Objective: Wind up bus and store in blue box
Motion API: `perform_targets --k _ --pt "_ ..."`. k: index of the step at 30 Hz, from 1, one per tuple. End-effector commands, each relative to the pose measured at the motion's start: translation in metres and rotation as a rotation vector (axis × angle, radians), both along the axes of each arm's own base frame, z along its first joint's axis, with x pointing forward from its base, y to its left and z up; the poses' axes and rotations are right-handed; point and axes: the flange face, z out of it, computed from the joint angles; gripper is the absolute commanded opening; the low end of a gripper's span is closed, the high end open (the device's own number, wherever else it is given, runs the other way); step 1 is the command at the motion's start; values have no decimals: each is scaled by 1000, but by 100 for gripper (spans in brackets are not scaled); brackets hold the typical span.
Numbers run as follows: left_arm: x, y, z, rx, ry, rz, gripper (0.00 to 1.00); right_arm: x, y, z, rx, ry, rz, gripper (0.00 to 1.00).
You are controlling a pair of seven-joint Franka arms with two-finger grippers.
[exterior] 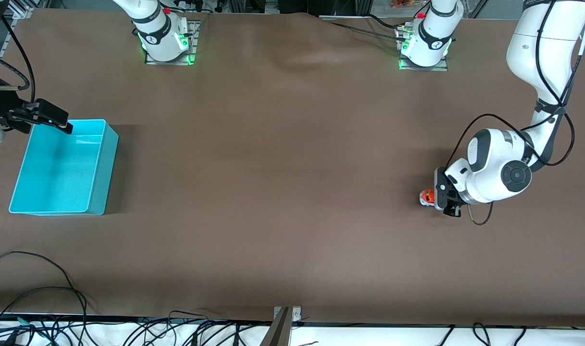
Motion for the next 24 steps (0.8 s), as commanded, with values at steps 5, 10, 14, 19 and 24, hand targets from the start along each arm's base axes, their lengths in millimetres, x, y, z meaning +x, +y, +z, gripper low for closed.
perform_targets --k 5,10,14,19,24 --pt "-8 5 -24 16 44 28 28 2 -1 5 -10 -6 -5 100" --pt "-9 12 -31 19 55 29 28 2 -1 5 -10 -6 -5 100" --pt "-11 34 -38 18 65 60 28 2 -1 5 -10 -6 -5 100" --pt "-11 52 -37 66 56 32 28 2 -1 5 -10 -6 -7 100" --pt "-13 81 -38 68 49 72 28 2 -1 5 -10 -6 -7 100"
